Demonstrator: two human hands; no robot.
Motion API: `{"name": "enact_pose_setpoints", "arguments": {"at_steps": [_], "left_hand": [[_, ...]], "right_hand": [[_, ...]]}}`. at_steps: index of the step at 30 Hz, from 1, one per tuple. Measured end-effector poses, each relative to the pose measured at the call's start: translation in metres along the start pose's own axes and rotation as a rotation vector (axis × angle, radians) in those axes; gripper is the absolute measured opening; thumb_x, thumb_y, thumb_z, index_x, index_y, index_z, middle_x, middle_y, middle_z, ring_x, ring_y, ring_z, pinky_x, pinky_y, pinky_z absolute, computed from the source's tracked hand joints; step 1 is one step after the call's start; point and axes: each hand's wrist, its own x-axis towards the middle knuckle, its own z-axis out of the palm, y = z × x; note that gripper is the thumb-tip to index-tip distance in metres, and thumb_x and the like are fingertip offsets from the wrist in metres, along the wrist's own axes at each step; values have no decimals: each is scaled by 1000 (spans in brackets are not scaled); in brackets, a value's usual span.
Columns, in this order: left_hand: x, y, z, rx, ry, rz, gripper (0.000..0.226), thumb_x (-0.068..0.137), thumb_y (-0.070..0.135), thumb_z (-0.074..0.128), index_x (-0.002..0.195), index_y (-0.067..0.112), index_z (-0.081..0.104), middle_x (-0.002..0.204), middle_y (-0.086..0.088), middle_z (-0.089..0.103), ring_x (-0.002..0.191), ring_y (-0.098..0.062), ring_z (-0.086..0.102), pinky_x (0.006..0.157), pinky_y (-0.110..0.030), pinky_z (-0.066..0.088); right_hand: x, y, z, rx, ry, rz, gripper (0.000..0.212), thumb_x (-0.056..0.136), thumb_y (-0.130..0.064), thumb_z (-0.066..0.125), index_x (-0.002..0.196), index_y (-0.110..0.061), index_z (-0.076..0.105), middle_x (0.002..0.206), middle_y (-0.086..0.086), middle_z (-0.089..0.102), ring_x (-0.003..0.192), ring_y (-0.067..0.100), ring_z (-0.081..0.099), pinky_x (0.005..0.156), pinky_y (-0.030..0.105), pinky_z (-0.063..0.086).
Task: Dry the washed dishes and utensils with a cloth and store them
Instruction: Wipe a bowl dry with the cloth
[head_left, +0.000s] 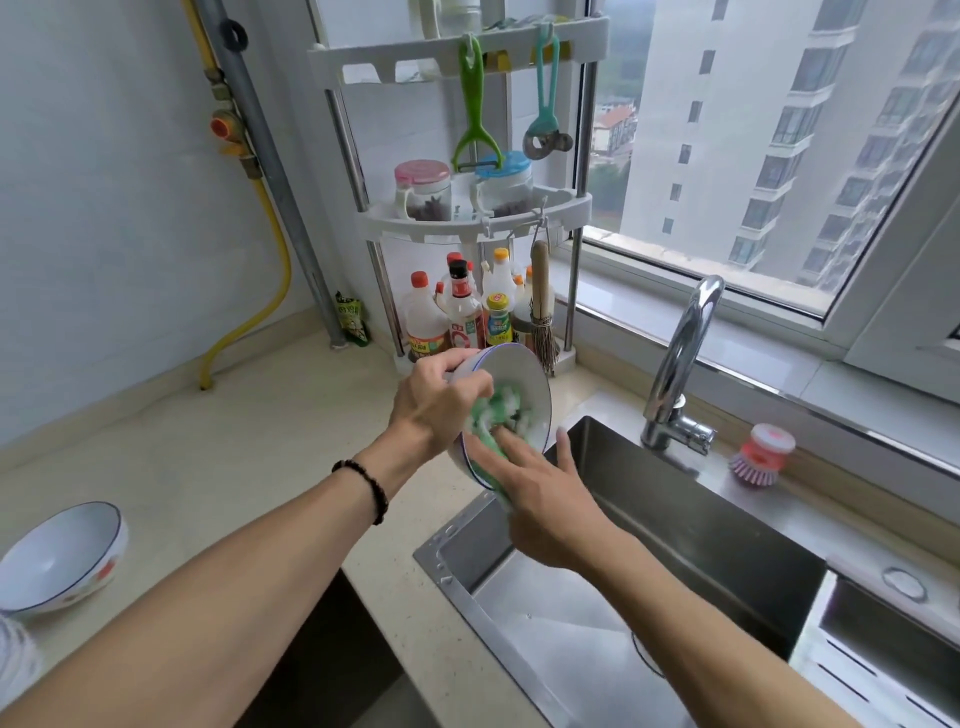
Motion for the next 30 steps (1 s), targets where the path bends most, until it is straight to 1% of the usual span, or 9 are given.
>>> {"name": "enact_pose_setpoints", "arguments": {"at_steps": [3,7,12,16,18,22,24,27,30], "left_hand": [[0,3,4,-12,31,-7,37,60,37,58,92,39,75,89,16,74,92,-13,66,82,-36,57],[0,4,8,-36,54,-38,22,58,37,59,73,39,75,83,14,74,91,-18,67,81,-38,57],[1,5,3,20,-94,-100,12,57,38,57,56,32,68,71,5,66,80,-23,59,70,-32,44],[-4,5,10,-14,-5,-104,14,55,39,59,57,29,68,73,3,66,77,-19,56,71,-33,45],[-3,7,7,-3,-68,-135,14,56,39,60,56,27,67,74,0,65,76,-21,55,69,-33,43],[-1,12,-8,7,-264,-294,20,74,33,65,82,14,69,67,-2,68,60,-21,62,54,-24,47],[1,10,-8,-70,-304,-335,22,85,32,66,98,15,69,81,-6,74,70,-22,69,59,-28,53],[-9,-6,4,-332,-234,-255,46,77,35,73,120,22,64,112,-10,72,97,-28,71,79,-40,60],[-24,-17,25,-422,-4,-144,53,72,34,67,125,31,62,117,-2,69,106,-24,67,89,-44,58]], "right_hand": [[5,4,-2,-100,-5,57,96,83,2,49,159,-36,5,164,5,14,155,18,5,119,53,-15],[1,-20,-5,453,-82,31,94,78,11,40,159,-30,16,163,3,22,153,14,4,119,49,-17],[-6,11,-4,-201,-38,0,93,89,-7,56,159,-36,2,168,5,11,155,18,7,115,54,-23],[-8,-15,2,229,-60,61,97,79,2,51,160,-30,11,168,6,7,155,20,2,124,45,-10],[-12,-9,3,236,-35,6,91,83,-2,54,159,-33,15,167,1,15,154,20,8,124,49,-8],[-14,25,6,-226,106,-136,68,93,-19,67,150,-37,35,154,0,45,145,21,39,118,57,-13],[-12,28,8,-297,215,-131,60,84,-13,77,136,-31,56,135,5,63,130,24,58,116,56,-4],[-5,19,9,-277,404,-75,46,71,-8,82,112,-27,71,109,6,74,104,25,72,117,59,13],[-2,-3,7,-181,435,20,40,73,-7,76,108,-26,74,103,4,74,93,26,72,118,57,29]]}}
